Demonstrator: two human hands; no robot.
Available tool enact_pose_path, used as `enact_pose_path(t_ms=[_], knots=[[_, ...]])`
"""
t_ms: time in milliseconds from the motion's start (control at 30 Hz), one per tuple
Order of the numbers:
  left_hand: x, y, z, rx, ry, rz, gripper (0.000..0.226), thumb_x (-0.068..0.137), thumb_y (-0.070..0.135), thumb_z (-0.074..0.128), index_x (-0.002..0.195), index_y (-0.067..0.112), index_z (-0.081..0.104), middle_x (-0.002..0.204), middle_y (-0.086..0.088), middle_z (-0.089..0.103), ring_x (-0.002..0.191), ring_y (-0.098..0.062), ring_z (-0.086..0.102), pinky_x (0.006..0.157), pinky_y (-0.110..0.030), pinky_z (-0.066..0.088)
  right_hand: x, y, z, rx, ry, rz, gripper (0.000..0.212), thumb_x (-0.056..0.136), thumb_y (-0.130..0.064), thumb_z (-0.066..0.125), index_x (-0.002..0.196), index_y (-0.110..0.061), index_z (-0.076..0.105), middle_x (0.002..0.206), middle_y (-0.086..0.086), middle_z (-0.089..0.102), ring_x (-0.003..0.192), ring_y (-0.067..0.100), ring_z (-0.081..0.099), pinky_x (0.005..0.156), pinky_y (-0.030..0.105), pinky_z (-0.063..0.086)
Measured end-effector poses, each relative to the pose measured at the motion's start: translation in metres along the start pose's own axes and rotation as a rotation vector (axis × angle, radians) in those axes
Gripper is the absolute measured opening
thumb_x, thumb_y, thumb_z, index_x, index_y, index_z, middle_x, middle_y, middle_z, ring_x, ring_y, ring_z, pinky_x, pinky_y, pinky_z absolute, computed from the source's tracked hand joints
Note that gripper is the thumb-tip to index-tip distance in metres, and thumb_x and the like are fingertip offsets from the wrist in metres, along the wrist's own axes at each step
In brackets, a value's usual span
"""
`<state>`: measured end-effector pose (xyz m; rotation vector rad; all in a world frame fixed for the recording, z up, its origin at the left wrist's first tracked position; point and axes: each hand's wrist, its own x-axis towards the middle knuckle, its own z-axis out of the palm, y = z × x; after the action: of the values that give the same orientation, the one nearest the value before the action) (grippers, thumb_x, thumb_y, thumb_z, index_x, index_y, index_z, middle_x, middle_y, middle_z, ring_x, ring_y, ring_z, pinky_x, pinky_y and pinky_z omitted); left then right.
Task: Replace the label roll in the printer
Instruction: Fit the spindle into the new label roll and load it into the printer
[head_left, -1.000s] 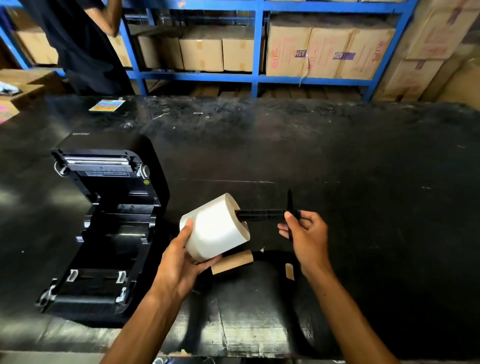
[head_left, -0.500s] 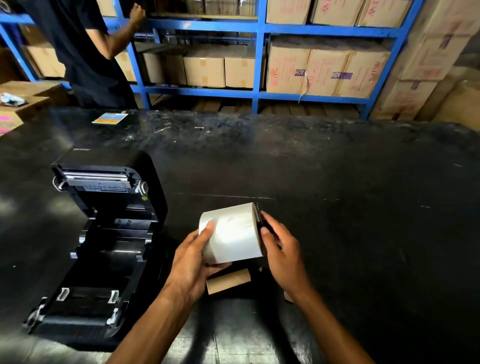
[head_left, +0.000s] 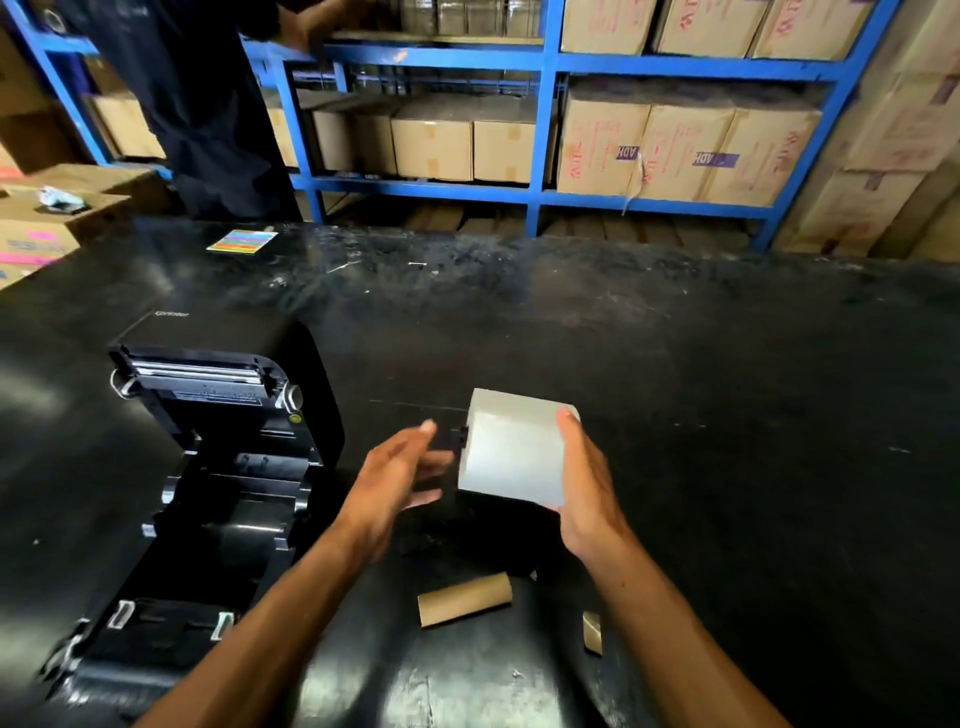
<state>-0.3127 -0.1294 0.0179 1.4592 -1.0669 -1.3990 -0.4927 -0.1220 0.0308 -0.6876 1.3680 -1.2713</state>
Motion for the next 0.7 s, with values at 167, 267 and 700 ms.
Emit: enact_pose_path(t_ms=[167,267,700], knots=[[0.03,-0.071,-0.013,0.888,-0.017,0.027,0.052,0.077,0.03,0.074,0.124,0.011,0.062,0.123,-0.014,0.065,0.115,-0.024,0.061,0.096,-0.03,0.047,0.007,0.014,-0.013,-0.01,0.078,0.062,0.031,0.09,-0.043,0.05,0.104,-0.019,0.065,0.1,0.005,0.07,0.088,0.02,0.066,0.083,0.04,0.054],[0.039,-0.091,-0.012,1.189,-0.075,0.083,0.045,0.077,0.032,0.072,0.116,0.012,0.063,0.119,-0.012,0.059,0.115,-0.028,0.054,0.094,-0.034,0.045,0.005,0.025,-0.019,-0.009,0.062,0.098,0.03,0.09,-0.045,0.048,0.095,-0.021,0.066,0.096,0.006,0.071,0.086,0.022,0.067,0.074,0.035,0.054],[0.002,-0.051,0.003,0.181,0.174,0.18,0.023,0.072,0.001,0.078,0.071,0.011,0.058,0.06,-0.003,0.061,0.048,-0.011,0.053,0.046,-0.024,0.049,-0.003,0.04,-0.009,-0.035,0.014,0.097,0.034,0.088,-0.048,0.048,0.097,-0.021,0.068,0.101,0.012,0.073,0.094,0.03,0.068,0.085,0.045,0.055]])
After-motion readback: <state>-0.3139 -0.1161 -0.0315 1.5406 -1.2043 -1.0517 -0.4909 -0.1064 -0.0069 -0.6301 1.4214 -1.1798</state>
